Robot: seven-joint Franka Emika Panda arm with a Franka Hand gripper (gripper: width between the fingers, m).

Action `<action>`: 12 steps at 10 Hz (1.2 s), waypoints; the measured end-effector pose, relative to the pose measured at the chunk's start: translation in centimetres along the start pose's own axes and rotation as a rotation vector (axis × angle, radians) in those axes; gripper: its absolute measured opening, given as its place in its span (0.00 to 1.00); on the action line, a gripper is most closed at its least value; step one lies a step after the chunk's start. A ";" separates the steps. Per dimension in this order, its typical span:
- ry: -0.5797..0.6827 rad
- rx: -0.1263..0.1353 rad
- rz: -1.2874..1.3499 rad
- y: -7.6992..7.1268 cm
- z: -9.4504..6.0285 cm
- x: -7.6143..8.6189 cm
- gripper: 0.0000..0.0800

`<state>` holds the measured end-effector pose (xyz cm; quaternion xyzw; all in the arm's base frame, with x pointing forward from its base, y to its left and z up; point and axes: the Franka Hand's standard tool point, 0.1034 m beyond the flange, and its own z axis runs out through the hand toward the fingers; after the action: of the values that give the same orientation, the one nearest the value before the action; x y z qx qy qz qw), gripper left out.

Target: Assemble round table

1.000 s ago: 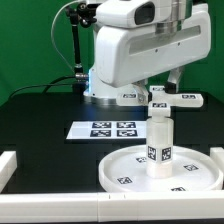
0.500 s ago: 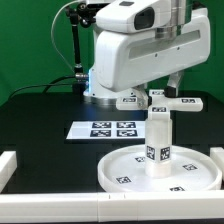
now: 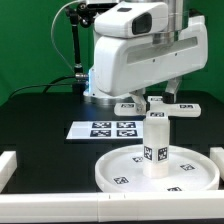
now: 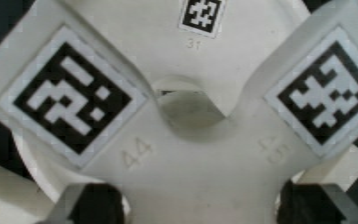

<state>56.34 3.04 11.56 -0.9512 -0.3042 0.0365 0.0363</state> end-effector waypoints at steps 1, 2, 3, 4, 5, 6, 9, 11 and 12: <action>0.000 0.000 0.001 0.1 0.0 -0.1 0.54; 0.000 0.000 0.001 0.1 0.0 -0.1 0.54; 0.000 0.000 0.001 0.1 0.0 -0.1 0.54; 0.000 0.000 0.001 0.1 0.0 -0.1 0.54; 0.000 0.000 0.001 0.2 0.0 -0.1 0.54; 0.000 0.000 0.001 0.2 0.0 -0.1 0.54; 0.000 0.000 0.026 0.1 0.0 -0.1 0.54; 0.004 0.002 0.149 0.2 0.0 -0.1 0.54; 0.014 -0.001 0.265 0.2 0.0 -0.1 0.54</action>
Offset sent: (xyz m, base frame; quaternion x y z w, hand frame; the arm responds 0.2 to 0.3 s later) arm 0.0000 0.0000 0.0000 0.0000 0.0000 0.0000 1.0000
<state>56.39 2.87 11.53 -0.9833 -0.1754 0.0343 0.0330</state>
